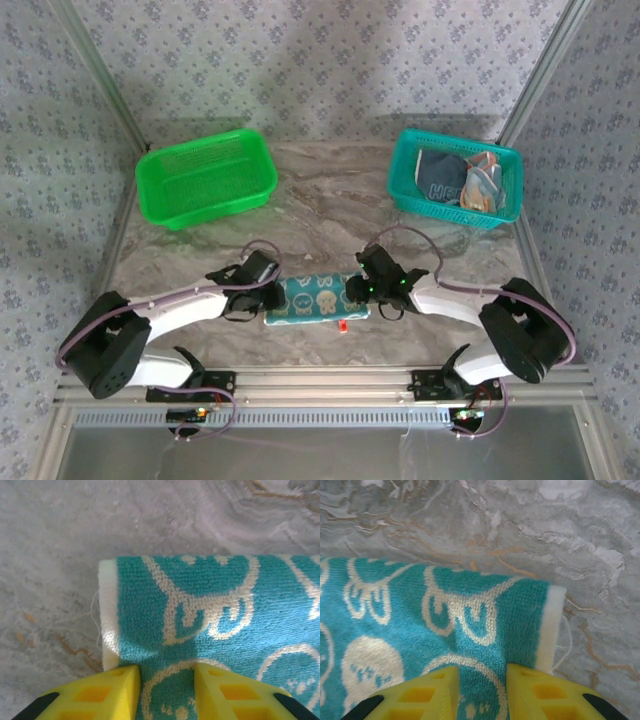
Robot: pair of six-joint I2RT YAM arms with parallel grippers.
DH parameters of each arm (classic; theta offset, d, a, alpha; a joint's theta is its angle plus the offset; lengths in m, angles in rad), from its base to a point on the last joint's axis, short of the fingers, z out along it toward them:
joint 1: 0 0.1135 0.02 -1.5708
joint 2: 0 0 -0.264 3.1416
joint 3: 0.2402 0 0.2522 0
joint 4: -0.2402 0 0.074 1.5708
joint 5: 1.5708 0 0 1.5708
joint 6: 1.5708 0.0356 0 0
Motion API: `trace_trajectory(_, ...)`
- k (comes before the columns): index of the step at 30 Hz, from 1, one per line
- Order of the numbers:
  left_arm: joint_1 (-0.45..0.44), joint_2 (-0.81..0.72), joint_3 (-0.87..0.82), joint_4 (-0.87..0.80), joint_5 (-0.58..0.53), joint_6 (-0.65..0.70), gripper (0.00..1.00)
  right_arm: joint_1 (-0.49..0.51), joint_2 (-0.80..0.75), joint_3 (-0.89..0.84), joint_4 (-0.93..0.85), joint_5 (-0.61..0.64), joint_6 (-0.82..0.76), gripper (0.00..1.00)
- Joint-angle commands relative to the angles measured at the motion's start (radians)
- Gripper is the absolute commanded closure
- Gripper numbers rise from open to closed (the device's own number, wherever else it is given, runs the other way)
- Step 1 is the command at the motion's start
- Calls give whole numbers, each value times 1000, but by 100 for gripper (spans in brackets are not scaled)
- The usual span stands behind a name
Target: Fold and stack the towels
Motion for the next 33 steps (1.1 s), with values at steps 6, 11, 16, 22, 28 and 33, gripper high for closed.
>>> trace_trajectory(6,9,-100,-34,-87,-16,-50,56,13,4,-31,33,-24,3,67)
trace_trajectory(11,-15,-243,-130,-69,-71,-186,47,36,-7,-37,34,-7,6,66)
trace_trajectory(16,-64,-264,-196,56,-82,-237,48,39,12,-51,62,-12,17,66)
trace_trajectory(22,-84,-202,-170,55,-110,-196,47,54,13,-57,76,-11,24,66)
trace_trajectory(28,-104,-172,-137,70,-121,-148,48,62,15,-73,93,-8,31,66)
trace_trajectory(33,-108,-157,-122,50,-144,-132,48,65,15,-71,95,-7,31,66)
